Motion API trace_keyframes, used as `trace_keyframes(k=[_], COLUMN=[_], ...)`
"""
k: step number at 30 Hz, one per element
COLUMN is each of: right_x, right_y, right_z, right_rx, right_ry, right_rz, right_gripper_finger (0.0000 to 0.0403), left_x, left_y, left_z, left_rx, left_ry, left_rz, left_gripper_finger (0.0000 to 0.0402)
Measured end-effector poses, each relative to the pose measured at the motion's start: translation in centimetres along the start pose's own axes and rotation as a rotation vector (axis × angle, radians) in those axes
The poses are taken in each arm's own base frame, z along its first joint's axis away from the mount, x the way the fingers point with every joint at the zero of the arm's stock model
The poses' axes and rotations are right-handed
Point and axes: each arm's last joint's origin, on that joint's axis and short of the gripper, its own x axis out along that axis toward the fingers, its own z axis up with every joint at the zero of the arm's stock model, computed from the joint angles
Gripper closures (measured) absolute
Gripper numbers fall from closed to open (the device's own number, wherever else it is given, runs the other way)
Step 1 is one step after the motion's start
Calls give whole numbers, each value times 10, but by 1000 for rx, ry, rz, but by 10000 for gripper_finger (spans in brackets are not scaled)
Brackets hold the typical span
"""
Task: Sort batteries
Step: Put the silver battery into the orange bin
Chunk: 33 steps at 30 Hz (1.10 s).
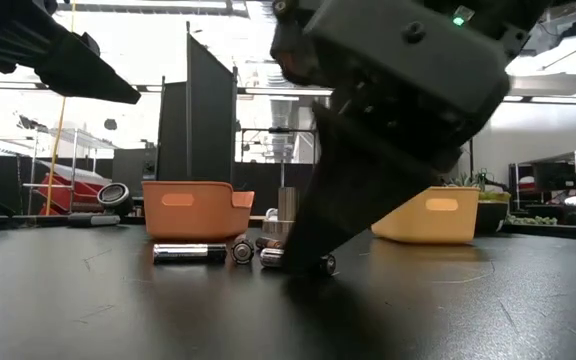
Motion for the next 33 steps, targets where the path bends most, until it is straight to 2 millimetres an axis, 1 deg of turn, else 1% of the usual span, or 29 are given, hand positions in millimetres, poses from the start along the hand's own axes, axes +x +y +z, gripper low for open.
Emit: trace_keyframes(k=[4,7,10,15,19,23,33], right_x=[6,8,9,10,10,10,6], right_y=[1,1,0,-2,-3,-3,-4], right_z=[-3,-4,-5,-6,-6,-6,-3], right_rx=[3,0,-1,0,2,-1,-13], right_ry=[3,7,11,21,29,36,27], right_rz=[-8,-15,-19,-27,-30,-32,-24], right_gripper_finger=[222,233,265,334,365,376,376], left_x=[0,0,0,0,0,0,0], left_y=[0,0,0,0,0,0,0], left_z=[0,0,0,0,0,0,0], left_rx=[-1,-1,-1,0,-1,-1,-1], left_ry=[-1,0,0,0,0,0,1], left_rz=[0,0,0,0,0,0,0], left_gripper_finger=[125,125,125,125,125,125,125])
